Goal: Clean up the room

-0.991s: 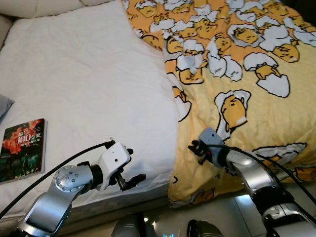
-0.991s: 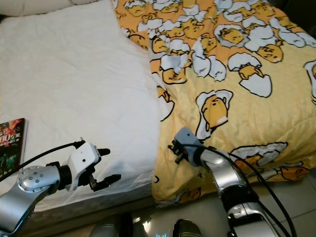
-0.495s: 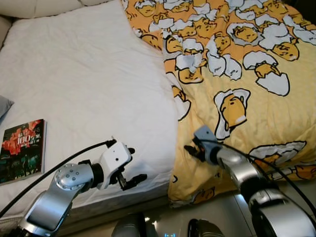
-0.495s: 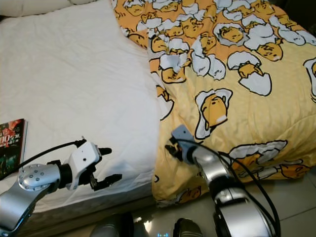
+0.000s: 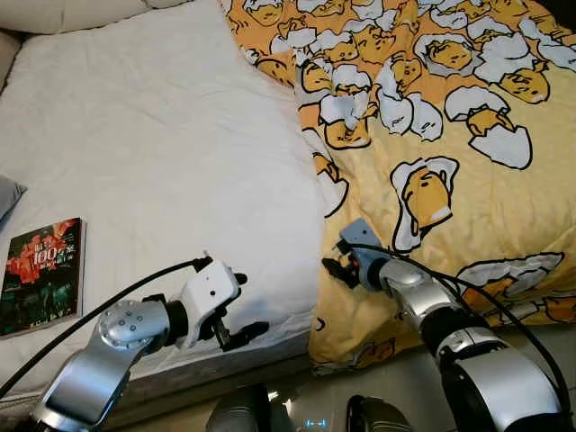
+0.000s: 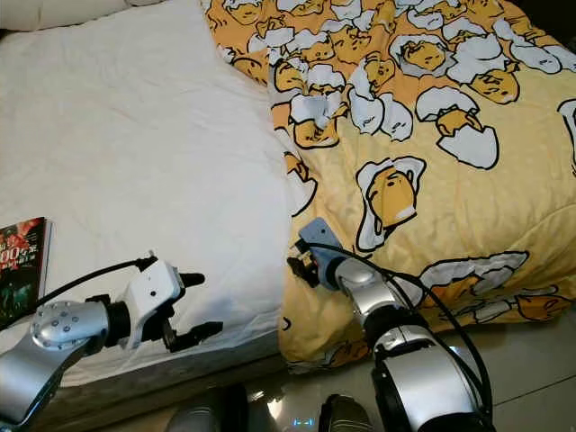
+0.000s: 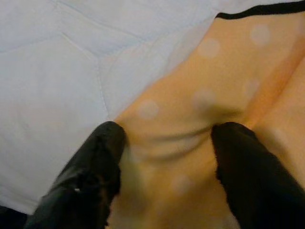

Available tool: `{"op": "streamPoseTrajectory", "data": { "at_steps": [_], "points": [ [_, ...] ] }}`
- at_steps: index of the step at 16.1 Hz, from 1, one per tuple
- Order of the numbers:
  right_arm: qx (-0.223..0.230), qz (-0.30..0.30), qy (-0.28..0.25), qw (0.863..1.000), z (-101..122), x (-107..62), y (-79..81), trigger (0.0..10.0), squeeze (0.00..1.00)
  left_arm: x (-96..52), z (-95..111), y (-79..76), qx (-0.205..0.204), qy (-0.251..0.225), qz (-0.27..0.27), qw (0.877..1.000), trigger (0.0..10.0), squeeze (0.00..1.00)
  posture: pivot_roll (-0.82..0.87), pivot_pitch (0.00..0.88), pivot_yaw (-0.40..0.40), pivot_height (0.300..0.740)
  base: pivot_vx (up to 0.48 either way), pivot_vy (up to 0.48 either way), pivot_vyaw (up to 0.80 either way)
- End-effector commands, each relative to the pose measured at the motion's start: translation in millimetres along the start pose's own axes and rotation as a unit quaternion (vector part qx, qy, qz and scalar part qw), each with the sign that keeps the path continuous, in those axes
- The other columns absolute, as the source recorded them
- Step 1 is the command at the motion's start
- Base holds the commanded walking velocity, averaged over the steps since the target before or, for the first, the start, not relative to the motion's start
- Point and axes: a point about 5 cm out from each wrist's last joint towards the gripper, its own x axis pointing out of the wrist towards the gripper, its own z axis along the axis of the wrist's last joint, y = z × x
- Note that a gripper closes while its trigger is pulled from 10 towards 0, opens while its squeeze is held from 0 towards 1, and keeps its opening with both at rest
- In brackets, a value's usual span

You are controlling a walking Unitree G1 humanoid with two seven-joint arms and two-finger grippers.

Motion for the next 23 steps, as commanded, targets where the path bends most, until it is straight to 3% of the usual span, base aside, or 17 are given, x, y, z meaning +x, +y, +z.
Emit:
{"op": "streamPoseTrajectory", "data": {
  "at_steps": [1,2,3,5,6,7,14,23],
  "points": [
    [-0.002,-0.001,0.005,1.0,0,2.2,3.6,10.0,1.0,-3.2,-1,-1.3,0.003,0.009,-0.004,1.0,10.0,0.0,0.14,0.198,0.109,0.74,0.0,0.0,0.0],
    [-0.013,-0.005,0.033,0.999,-7,3.2,6.6,10.0,1.0,-3.2,-2,-2.0,0.002,0.009,-0.004,1.0,10.0,0.0,0.14,0.199,0.11,0.74,0.0,0.0,0.0],
    [-0.025,0.0,0.065,0.998,-16,3.3,10.9,10.0,0.0,-3.1,-1,-2.4,0.002,0.009,-0.005,1.0,10.0,0.0,0.15,0.2,0.11,0.74,0.0,0.0,0.0],
    [-0.043,-0.01,0.103,0.994,-30,1.9,14.1,10.0,0.0,-3.4,0,-2.8,0.003,0.01,-0.007,1.0,10.0,0.0,0.15,0.208,0.109,0.74,0.0,0.0,0.0],
    [-0.04,-0.023,0.109,0.993,-32,1.2,12.8,7.3,0.0,-4.2,0,-3.0,0.003,0.011,-0.007,1.0,10.0,0.0,0.16,0.212,0.109,0.74,0.0,0.0,0.0],
    [-0.033,-0.051,0.119,0.991,-36,-0.6,8.6,0.0,0.0,-7.4,-1,-4.5,0.003,0.014,-0.009,1.0,10.0,0.0,0.17,0.22,0.109,0.74,0.0,0.0,0.0],
    [-0.03,-0.051,0.123,0.991,-39,-1.6,8.5,0.0,0.0,-9.4,-3,-8.3,0.0,0.02,-0.014,1.0,10.0,0.0,0.17,0.217,0.101,0.74,0.0,0.0,0.0],
    [-0.003,-0.059,0.09,0.994,-36,-3.2,3.1,0.0,0.0,-7.5,-2,-7.0,-0.001,0.02,-0.012,1.0,10.0,0.0,0.16,0.204,0.098,0.74,0.0,0.0,0.0]
  ]
}}
